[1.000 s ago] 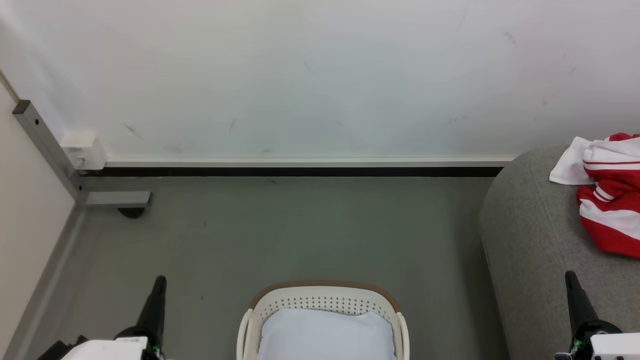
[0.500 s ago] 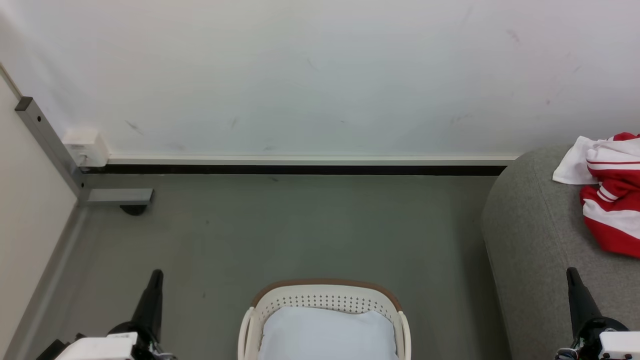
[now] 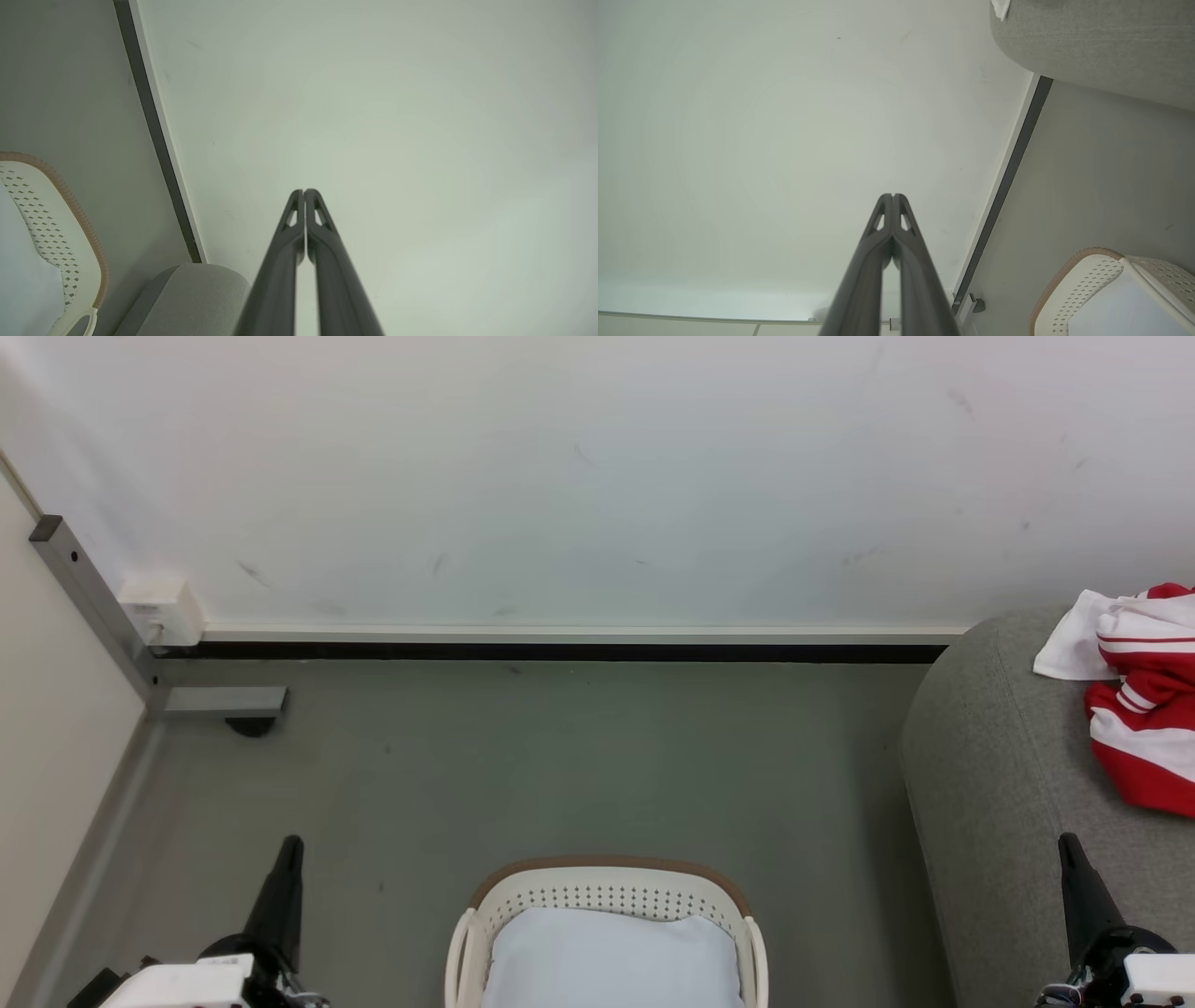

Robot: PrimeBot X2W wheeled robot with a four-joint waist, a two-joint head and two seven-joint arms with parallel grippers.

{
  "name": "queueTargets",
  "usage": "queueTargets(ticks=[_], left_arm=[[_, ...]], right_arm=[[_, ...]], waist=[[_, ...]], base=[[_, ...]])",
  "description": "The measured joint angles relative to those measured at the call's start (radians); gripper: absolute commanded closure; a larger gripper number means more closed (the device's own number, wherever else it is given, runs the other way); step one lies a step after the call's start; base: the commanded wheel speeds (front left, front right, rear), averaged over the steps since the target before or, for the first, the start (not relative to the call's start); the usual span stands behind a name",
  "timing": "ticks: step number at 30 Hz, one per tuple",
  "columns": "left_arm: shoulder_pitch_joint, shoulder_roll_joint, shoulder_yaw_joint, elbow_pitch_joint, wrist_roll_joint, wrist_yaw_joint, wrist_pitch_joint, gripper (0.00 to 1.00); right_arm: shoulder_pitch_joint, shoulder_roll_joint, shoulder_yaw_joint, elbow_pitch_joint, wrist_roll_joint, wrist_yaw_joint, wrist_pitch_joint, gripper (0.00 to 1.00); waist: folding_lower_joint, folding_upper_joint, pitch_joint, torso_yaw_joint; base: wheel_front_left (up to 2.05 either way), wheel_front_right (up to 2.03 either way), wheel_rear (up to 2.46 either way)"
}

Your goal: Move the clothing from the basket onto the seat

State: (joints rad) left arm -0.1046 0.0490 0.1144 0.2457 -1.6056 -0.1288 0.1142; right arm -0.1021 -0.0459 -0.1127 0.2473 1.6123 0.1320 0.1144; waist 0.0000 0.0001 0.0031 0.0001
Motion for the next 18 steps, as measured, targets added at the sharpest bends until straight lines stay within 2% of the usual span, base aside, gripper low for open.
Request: queueTargets(ticks=[18], left_arm=[[0.000, 0.000, 0.000, 0.000, 0.000, 0.000, 0.000, 1.00]], right_arm=[[0.000, 0.000, 0.000, 0.000, 0.000, 0.000, 0.000, 1.00]], waist=[[0.0000, 0.0000, 0.000, 0.000]], base=[[0.00, 0.00, 0.00]])
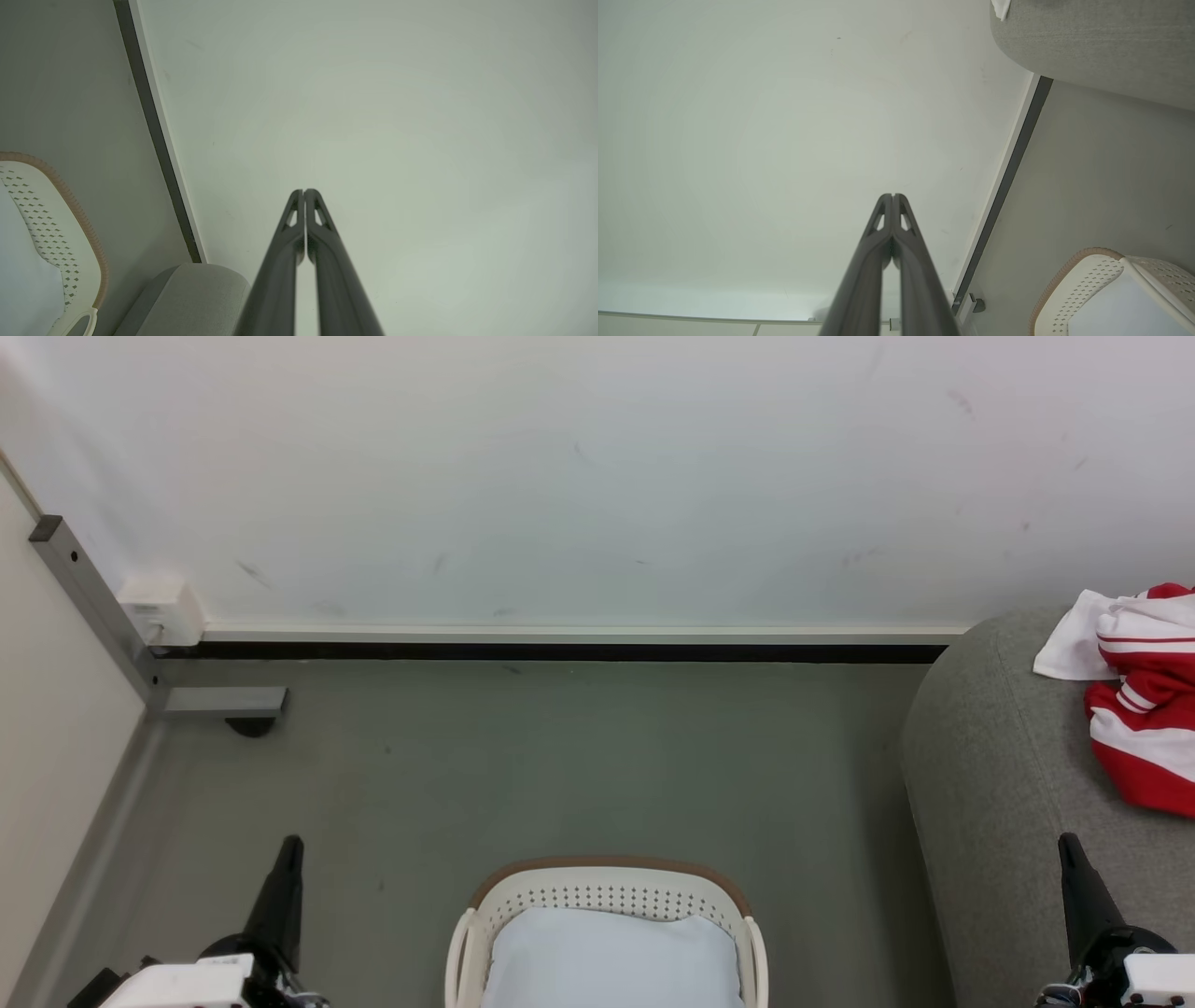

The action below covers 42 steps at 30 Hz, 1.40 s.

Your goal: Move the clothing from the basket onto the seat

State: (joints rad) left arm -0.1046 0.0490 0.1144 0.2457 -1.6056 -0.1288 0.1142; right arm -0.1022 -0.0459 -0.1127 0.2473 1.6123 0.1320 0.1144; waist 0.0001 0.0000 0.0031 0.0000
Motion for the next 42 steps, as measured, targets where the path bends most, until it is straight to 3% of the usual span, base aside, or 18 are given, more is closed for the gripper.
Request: queueTargets(ticks=[42], left_arm=[[0.000, 0.000, 0.000, 0.000, 0.000, 0.000, 0.000, 1.00]], right_arm=[[0.000, 0.000, 0.000, 0.000, 0.000, 0.000, 0.000, 1.00]], waist=[[0.0000, 0.0000, 0.000, 0.000]], base=[[0.00, 0.00, 0.00]])
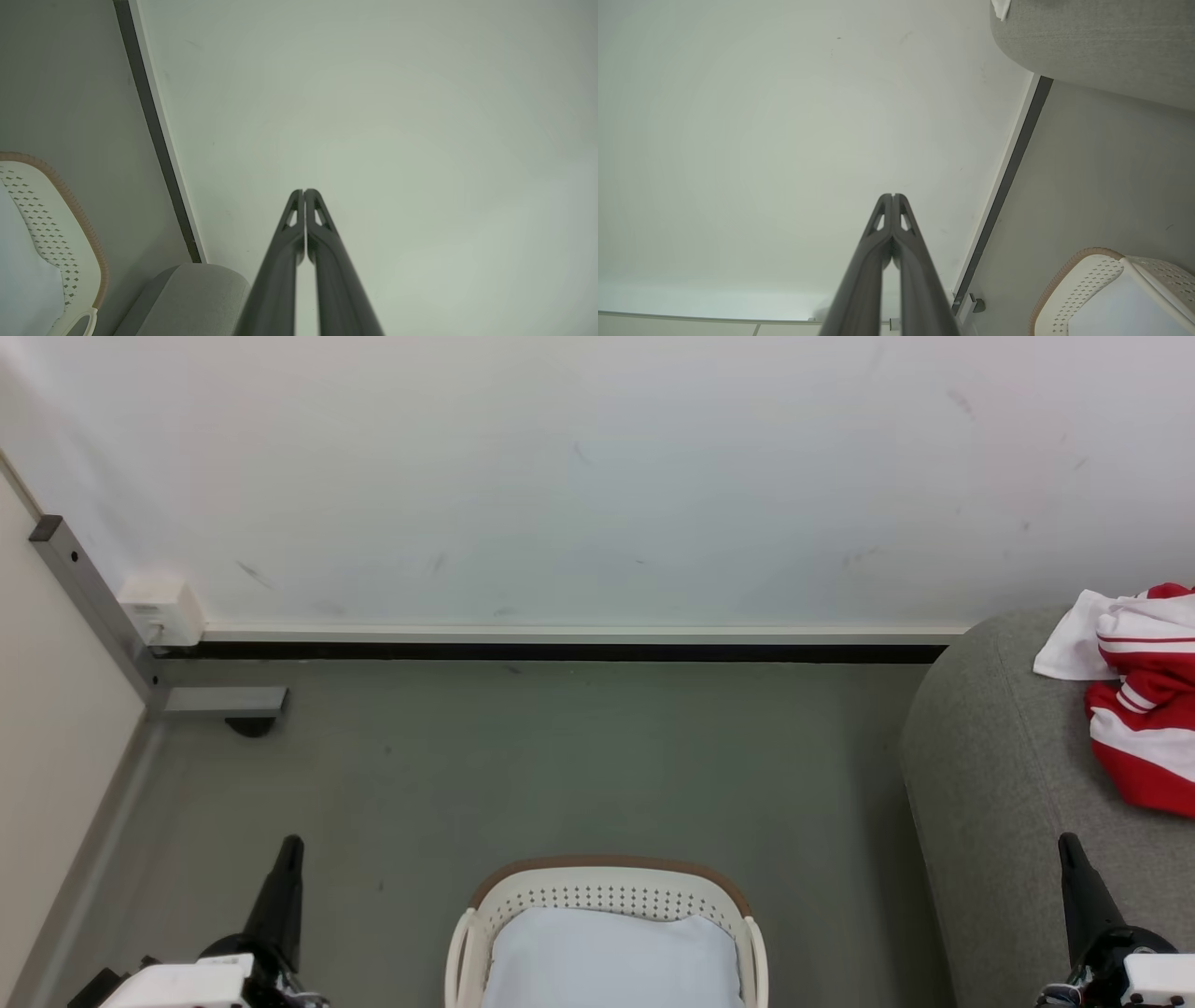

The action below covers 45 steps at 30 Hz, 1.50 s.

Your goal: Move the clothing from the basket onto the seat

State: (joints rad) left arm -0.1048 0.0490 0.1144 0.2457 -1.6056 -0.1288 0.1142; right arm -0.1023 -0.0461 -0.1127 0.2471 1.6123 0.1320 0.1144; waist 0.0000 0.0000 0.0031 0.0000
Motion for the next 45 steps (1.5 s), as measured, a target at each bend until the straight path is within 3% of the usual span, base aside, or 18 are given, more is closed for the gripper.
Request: queueTargets(ticks=[45], left_arm=[[0.000, 0.000, 0.000, 0.000, 0.000, 0.000, 0.000, 1.00]], right_arm=[[0.000, 0.000, 0.000, 0.000, 0.000, 0.000, 0.000, 1.00]], waist=[[0.0000, 0.0000, 0.000, 0.000]], base=[[0.00, 0.00, 0.00]])
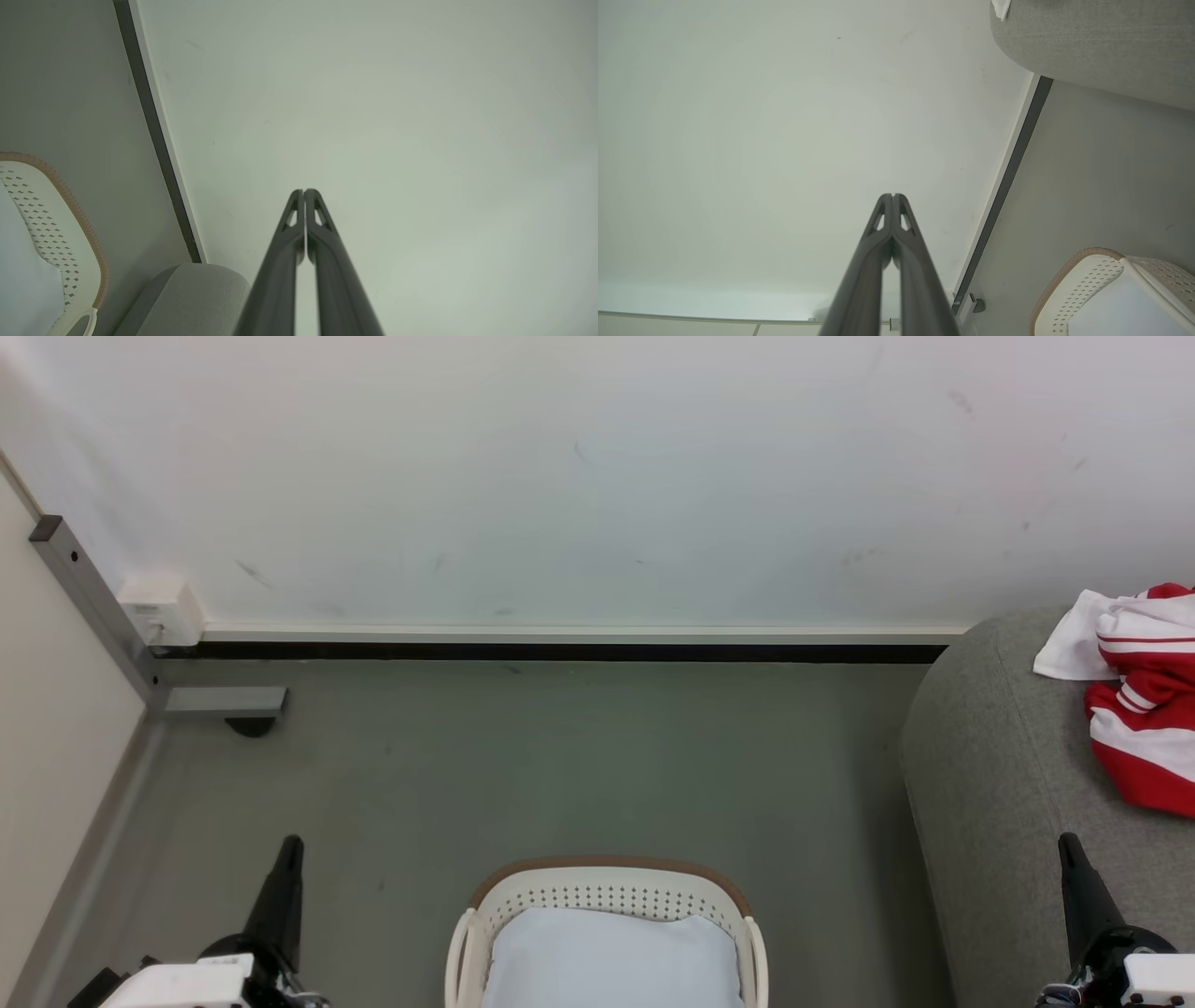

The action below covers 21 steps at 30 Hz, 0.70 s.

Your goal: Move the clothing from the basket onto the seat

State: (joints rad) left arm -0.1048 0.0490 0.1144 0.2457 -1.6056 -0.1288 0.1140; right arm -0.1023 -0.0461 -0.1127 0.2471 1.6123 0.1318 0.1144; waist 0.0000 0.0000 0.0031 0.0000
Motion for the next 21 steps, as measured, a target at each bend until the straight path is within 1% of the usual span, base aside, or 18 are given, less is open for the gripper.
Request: queueTargets(ticks=[21], left_arm=[[0.000, 0.000, 0.000, 0.000, 0.000, 0.000, 0.000, 1.00]], right_arm=[[0.000, 0.000, 0.000, 0.000, 0.000, 0.000, 0.000, 1.00]], waist=[[0.0000, 0.0000, 0.000, 0.000]], base=[[0.00, 0.00, 0.00]])
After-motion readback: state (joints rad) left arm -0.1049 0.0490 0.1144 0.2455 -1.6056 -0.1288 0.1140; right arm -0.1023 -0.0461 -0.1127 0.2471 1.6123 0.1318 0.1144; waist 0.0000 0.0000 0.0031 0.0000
